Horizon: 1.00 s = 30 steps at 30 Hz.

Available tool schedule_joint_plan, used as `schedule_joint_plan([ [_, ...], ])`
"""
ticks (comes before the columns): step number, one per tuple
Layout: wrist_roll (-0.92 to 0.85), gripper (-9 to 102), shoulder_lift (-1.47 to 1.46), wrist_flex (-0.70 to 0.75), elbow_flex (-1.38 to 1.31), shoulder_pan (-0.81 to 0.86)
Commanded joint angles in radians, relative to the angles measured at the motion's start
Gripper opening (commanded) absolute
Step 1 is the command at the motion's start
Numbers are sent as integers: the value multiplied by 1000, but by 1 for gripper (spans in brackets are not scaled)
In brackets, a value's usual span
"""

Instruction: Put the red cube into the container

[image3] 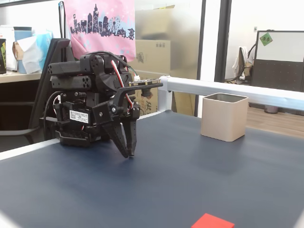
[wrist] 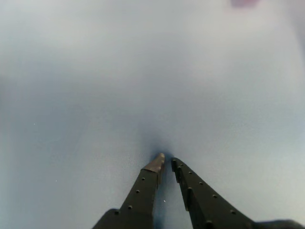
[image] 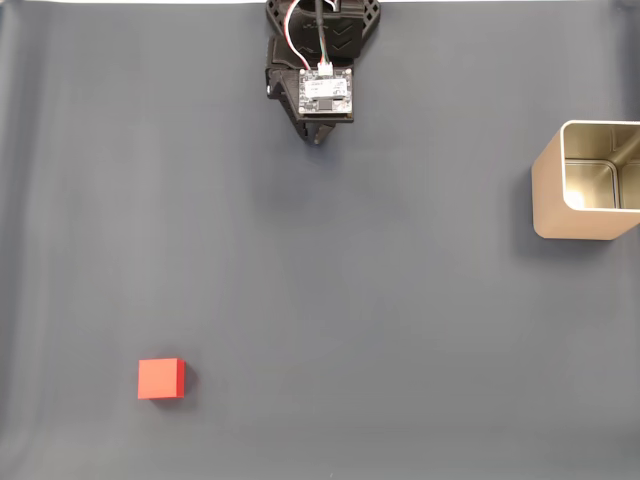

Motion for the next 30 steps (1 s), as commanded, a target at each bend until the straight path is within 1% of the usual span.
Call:
schedule_joint_plan([
  [1,-9,1,78,8,11,2],
  [24,-35,2,78,9,11,2],
  [26,-51,0,78,6,11,0],
  [28,-32,0,64,-52,11,9],
  [30,-14,0,31,-161,11,23],
])
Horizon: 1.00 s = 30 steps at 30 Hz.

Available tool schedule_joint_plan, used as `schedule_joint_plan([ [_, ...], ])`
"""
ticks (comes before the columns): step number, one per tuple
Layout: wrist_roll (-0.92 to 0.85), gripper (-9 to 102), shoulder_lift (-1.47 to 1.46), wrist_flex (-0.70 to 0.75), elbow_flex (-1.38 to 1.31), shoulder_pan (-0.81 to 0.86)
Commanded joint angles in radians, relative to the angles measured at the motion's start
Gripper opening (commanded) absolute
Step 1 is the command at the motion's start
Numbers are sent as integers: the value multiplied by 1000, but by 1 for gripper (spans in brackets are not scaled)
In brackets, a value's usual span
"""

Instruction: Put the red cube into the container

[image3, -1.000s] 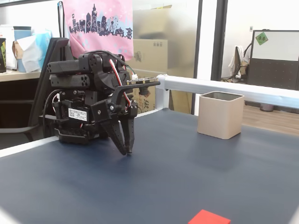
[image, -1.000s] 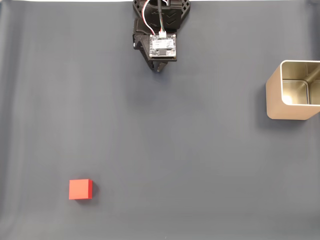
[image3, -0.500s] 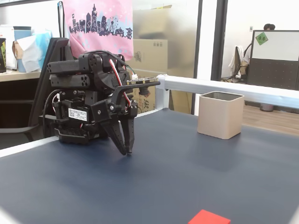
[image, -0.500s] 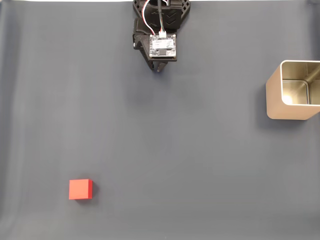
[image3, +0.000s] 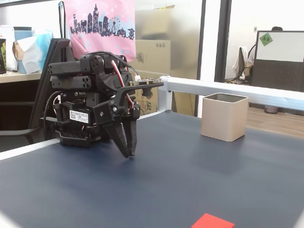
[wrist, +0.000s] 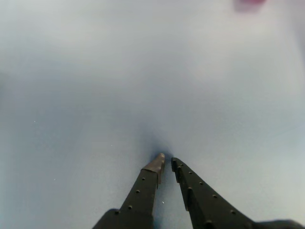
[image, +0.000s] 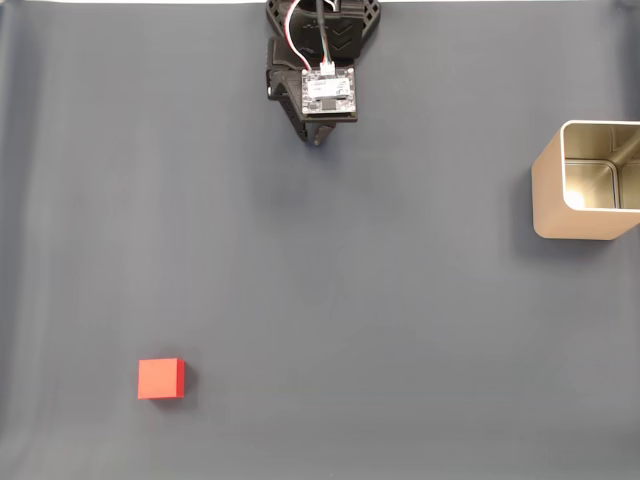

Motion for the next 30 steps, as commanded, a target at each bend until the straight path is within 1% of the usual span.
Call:
schedule_joint_plan([
  [1,28,0,6,-164,9,31],
  [6,15,1,-140,-506,-12,104],
  [9,8,0,-275,-612,-95,132],
  [11,-2,0,-365,-632,-178,153],
  [16,5,0,-663,-626,-465,204],
  [23,-58,1,-991,-629,-773,288],
  [30,-144,7,-1279,-724,-996,382],
])
